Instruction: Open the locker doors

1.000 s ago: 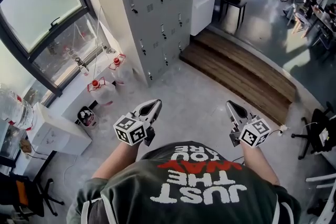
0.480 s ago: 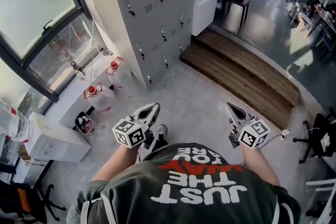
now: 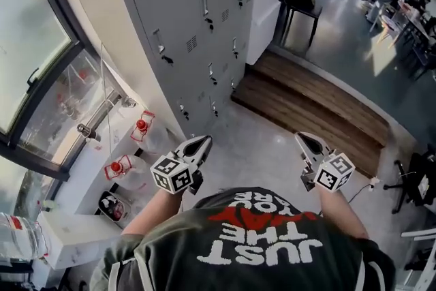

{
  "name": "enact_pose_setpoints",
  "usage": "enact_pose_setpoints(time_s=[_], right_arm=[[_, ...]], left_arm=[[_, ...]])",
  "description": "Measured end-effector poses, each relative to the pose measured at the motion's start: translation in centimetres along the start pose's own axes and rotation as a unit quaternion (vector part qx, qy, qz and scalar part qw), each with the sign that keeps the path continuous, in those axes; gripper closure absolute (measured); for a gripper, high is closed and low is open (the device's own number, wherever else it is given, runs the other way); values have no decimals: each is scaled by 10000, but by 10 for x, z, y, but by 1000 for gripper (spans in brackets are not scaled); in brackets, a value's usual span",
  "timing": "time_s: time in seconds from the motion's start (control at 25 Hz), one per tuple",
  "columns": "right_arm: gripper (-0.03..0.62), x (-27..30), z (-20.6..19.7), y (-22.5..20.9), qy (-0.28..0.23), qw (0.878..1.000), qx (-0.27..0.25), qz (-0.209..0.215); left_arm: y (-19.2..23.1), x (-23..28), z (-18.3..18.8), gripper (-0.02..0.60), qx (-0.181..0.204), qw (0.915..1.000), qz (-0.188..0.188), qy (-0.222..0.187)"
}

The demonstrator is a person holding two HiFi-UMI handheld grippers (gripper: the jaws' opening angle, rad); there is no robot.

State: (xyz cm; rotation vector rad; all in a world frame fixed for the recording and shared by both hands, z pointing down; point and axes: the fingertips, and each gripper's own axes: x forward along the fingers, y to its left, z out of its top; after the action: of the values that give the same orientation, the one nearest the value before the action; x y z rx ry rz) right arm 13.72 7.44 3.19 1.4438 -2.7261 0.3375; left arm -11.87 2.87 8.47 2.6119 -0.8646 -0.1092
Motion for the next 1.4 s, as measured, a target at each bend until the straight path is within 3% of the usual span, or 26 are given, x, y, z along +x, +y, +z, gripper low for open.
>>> enact_pose_setpoints(time_s=[0.16,0.44,0.72,0.88,0.96,1.16,1.4], right_arm=[[557,58,16,-26,83,9999,49,-84],[557,121,17,-90,262,9995,175,38],[557,159,14,-189,357,9964,130,763],[557,198,5,-248,618,9861,95,1540],[557,222,9,-270,745,9804,62,1823],[557,281,5,-300,758,9735,62,2156],[557,352,-52,-319,504,9791,56,1968]], left_arm=[[57,34,23,577,-41,9999,-63,73],[106,90,29,576,-140,9998,87,148],[123,158,20,577,-14,9967,811,-16],[133,188,5,576,-277,9832,1757,-403],[139,207,3,577,-423,9773,2015,-502],[166,242,-10,576,-354,9726,2277,-317],[237,247,-48,577,-257,9758,2170,-119]])
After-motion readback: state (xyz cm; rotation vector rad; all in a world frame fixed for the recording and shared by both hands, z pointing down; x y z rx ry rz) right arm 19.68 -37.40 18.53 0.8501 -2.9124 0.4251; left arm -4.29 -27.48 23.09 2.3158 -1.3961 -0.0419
